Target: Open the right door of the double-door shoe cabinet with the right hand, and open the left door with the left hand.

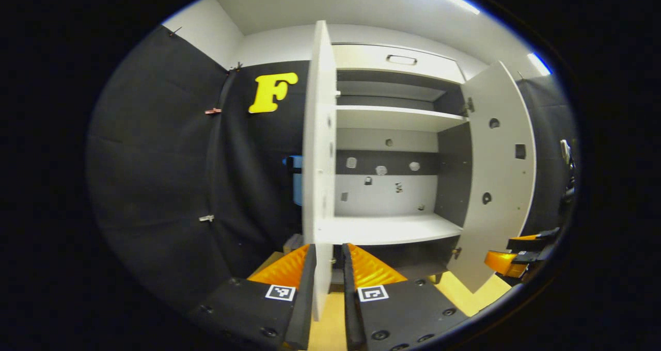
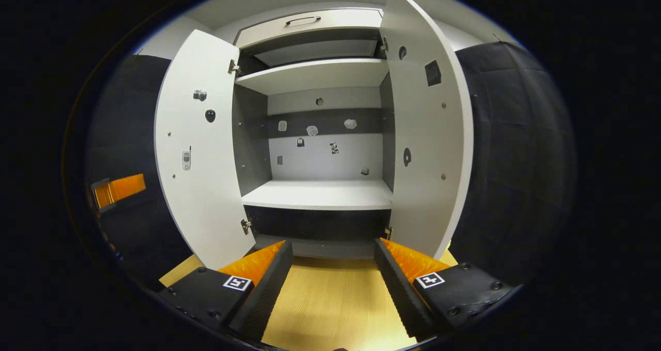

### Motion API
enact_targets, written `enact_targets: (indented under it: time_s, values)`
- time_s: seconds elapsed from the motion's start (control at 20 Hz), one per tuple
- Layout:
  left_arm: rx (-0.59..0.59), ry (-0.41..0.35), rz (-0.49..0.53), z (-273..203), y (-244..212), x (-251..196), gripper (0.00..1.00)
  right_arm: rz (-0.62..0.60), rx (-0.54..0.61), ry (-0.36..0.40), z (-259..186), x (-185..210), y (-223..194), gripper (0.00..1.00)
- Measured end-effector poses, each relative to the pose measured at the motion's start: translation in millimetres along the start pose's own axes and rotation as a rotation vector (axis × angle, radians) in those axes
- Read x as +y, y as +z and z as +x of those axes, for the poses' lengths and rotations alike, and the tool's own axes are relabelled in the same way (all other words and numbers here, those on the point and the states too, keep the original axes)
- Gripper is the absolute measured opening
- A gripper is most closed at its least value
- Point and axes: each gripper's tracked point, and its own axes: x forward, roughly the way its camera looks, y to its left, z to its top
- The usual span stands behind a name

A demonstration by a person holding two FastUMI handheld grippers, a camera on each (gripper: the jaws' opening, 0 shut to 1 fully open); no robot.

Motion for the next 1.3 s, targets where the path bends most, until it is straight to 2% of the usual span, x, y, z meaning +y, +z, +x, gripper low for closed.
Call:
enact_targets:
  time_s: [0.1, 0.25, 0.3, 0.35, 0.6, 0.8, 1.1, 1.3]
  values:
    - [0.004, 0.005, 0.038, 2, -3, -22, 0.51, -0.003, -0.021, 0.005, -6, -11, 5, 0.99]
    - [0.011, -0.005, 0.024, 4, -6, -57, 0.91, 0.021, -0.018, 0.026, -9, -24, 5, 0.99]
    - [0.007, -0.005, 0.005, 4, -4, -65, 0.92, 0.028, -0.023, 0.034, -11, -28, 6, 0.99]
    - [0.003, 0.000, -0.013, 5, -4, -70, 0.97, 0.029, -0.032, 0.038, -12, -34, 8, 0.99]
    - [0.010, 0.049, -0.047, 6, -6, -68, 0.96, 0.030, -0.032, 0.033, -15, -55, 6, 0.98]
    - [0.014, 0.022, -0.026, 9, -7, -56, 0.97, 0.033, -0.059, -0.031, -16, -54, 9, 0.98]
    - [0.000, -0.001, 0.001, 15, -17, -25, 0.96, 0.017, -0.093, -0.076, -23, -29, 9, 0.98]
    - [0.007, 0.024, 0.003, 18, -40, -5, 0.97, 0.013, -0.092, -0.085, -26, -9, -4, 0.98]
